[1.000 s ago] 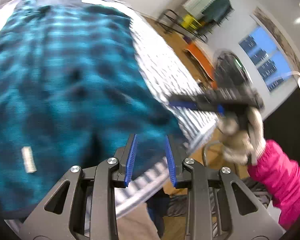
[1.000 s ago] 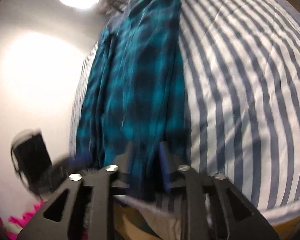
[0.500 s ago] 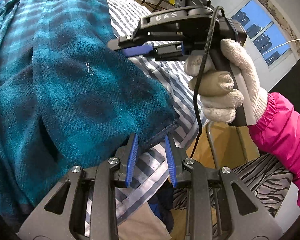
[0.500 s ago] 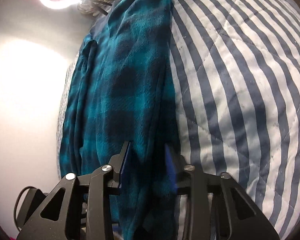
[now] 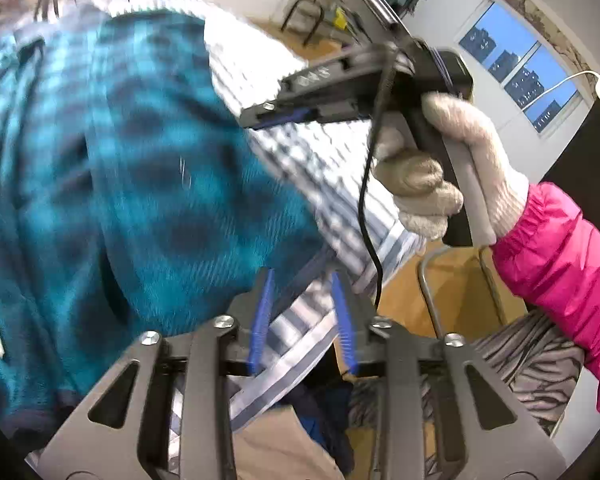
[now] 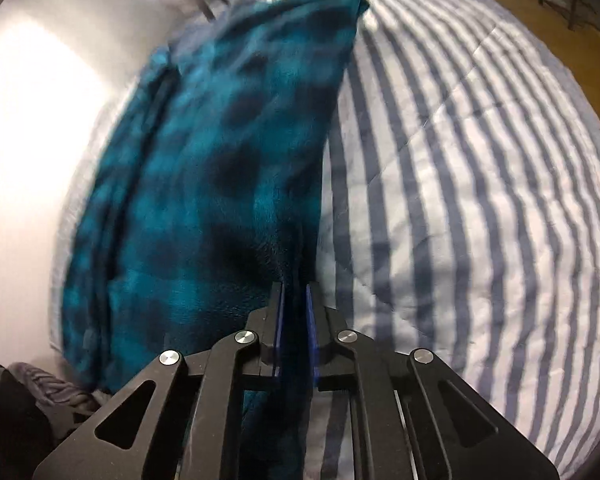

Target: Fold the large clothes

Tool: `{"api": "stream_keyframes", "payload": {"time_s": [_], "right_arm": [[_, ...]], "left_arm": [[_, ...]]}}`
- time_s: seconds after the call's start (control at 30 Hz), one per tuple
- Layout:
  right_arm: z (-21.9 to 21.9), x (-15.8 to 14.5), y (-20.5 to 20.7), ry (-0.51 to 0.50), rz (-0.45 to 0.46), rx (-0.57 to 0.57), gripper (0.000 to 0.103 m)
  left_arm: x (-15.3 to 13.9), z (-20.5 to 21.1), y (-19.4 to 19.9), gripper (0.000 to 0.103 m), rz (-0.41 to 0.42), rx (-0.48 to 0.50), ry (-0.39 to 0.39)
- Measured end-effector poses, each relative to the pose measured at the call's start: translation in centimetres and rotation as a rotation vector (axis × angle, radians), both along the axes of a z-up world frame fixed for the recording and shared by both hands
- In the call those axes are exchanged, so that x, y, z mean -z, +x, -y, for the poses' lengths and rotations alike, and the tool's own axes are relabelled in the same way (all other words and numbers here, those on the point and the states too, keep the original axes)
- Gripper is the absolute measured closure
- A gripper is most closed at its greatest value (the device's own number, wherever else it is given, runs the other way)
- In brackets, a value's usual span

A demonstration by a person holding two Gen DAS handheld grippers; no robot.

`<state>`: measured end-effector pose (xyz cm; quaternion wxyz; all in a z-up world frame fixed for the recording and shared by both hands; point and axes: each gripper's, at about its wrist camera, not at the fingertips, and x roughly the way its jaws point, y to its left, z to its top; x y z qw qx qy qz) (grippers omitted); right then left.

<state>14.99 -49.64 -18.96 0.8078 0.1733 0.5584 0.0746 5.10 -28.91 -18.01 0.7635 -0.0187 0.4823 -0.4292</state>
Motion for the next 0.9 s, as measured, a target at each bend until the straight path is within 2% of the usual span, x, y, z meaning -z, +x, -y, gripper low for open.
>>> {"api": "stream_keyframes", "payload": {"time_s": [0.03, 0.07, 0.2, 0.3, 0.37, 0.43, 0.5, 0.53, 0.57, 0.6, 0.67, 0.73, 0.77, 0.83, 0.9], "right_arm": [[0.9, -0.9, -0.5, 0.008, 0.033, 0.022, 0.094], [1.8, -1.8, -1.1, 0.013, 0.061, 0.042, 0.094], [5.6, -4.8, -3.9, 0.048, 0.184, 0.124, 0.094], [7.6, -6.0, -5.7, 0.044, 0.228, 0.14, 0.094], [8.7, -6.3, -6.4, 0.046, 0.233, 0.157, 0.094], [10.0, -6.4, -6.6, 0.069, 0.228, 0.188, 0.094], [9.9, -5.8, -6.6, 0.086, 0.218, 0.204, 0.094], [10.1, -5.6, -6.4, 0.09, 0.208, 0.206, 0.094], [10.0, -5.5, -6.3, 0.09, 0.205, 0.205, 0.094], [9.9, -5.4, -6.1, 0.093, 0.205, 0.201, 0.094], [9.7, -5.4, -5.8, 0.098, 0.205, 0.198, 0.094], [9.4, -5.2, -5.0, 0.103, 0.203, 0.197, 0.092], [9.1, -5.0, -4.6, 0.105, 0.201, 0.198, 0.088], [8.7, -4.6, -3.4, 0.117, 0.2, 0.208, 0.056], [8.3, -4.3, -2.4, 0.142, 0.213, 0.216, 0.052]], "left_arm": [[-0.4, 0.4, -0.2, 0.048, 0.02, -0.005, -0.002], [-0.5, 1.0, -0.3, 0.042, 0.041, -0.007, 0.009], [0.4, 4.1, -0.4, 0.042, 0.099, 0.013, 0.107], [2.3, 6.2, 0.1, 0.042, 0.069, 0.029, 0.189], [3.3, 7.4, 0.1, 0.033, 0.078, 0.035, 0.248], [3.8, 8.2, 0.0, 0.033, 0.092, 0.032, 0.292], [4.1, 8.4, 0.0, 0.033, 0.102, 0.024, 0.304], [4.1, 8.4, 0.2, 0.039, 0.109, 0.017, 0.303], [4.0, 8.2, 0.3, 0.059, 0.128, 0.003, 0.308], [4.1, 7.9, 0.6, 0.069, 0.136, -0.007, 0.307], [4.0, 6.4, 1.9, 0.092, 0.071, -0.033, 0.237], [4.0, 4.4, 3.2, 0.093, -0.024, -0.073, 0.127], [3.5, 3.7, 3.2, 0.094, -0.052, -0.097, 0.078], [2.4, 1.5, 3.0, 0.094, -0.09, -0.144, -0.019], [1.5, 0.2, 2.7, 0.094, -0.089, -0.166, -0.063]]}}
